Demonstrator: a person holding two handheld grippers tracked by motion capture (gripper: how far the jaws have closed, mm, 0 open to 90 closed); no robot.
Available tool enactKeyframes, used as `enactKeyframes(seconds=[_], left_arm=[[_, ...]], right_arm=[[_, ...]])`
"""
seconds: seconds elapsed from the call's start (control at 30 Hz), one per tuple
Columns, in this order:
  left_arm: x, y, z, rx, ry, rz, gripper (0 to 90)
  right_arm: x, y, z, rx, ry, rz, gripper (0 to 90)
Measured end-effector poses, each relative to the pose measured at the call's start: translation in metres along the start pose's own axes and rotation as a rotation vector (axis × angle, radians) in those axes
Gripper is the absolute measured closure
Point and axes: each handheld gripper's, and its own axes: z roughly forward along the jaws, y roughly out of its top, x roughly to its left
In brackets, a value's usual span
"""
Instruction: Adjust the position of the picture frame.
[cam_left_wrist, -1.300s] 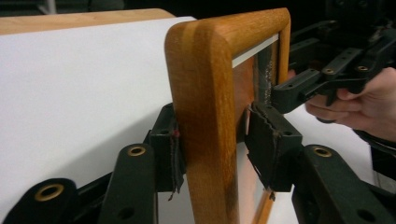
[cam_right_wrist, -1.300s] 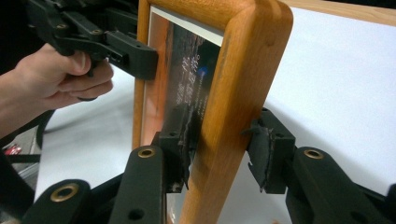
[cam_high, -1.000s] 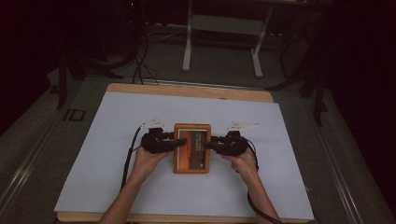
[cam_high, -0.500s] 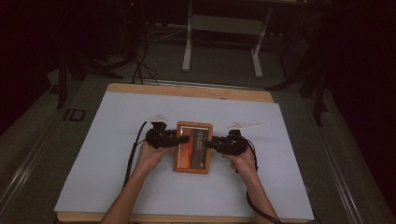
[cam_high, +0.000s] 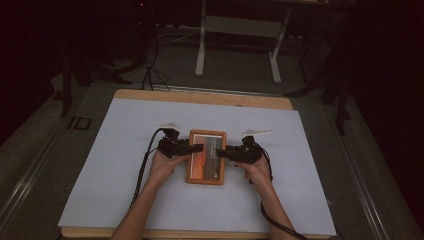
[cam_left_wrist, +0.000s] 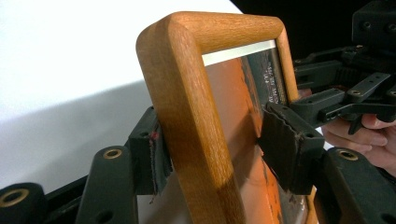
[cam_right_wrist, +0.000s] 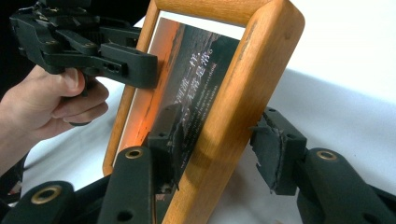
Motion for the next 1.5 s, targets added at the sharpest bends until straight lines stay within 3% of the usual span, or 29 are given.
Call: enactKeyframes(seconds=[0.33,0.53,0.67,0.73,0.9,0.93,1.17,1.5], left_arm=[[0.013,-0.005,0.011,0.02,-0.004,-0.053,40.5],[0.02,-0.008,0.016,0.058,0.009,-0.089,37.3],[0.02,-0.008,0.017,0.063,0.017,-0.087,36.0],[0.019,-0.007,0.016,0.065,0.026,-0.08,35.2],[0.014,-0.005,0.005,0.057,0.108,-0.023,37.8],[0.014,-0.005,0.005,0.057,0.108,-0.023,37.8],[0.003,-0.005,-0.011,0.035,0.181,0.055,40.4],[-0.017,-0.008,-0.038,-0.076,0.2,0.123,43.7]], right_arm=[[-0.013,-0.001,0.01,0.03,0.005,0.096,51.9],[-0.017,-0.001,0.016,0.063,-0.013,0.118,50.2],[-0.018,-0.003,0.017,0.068,-0.023,0.119,49.7],[-0.016,-0.002,0.017,0.072,-0.032,0.105,49.2],[-0.014,-0.002,0.012,0.07,-0.075,0.074,47.9],[-0.014,-0.002,0.012,0.07,-0.075,0.074,47.9],[-0.013,-0.002,0.0,0.028,-0.124,0.054,46.6],[-0.005,0.005,-0.01,0.003,-0.188,-0.016,48.5]])
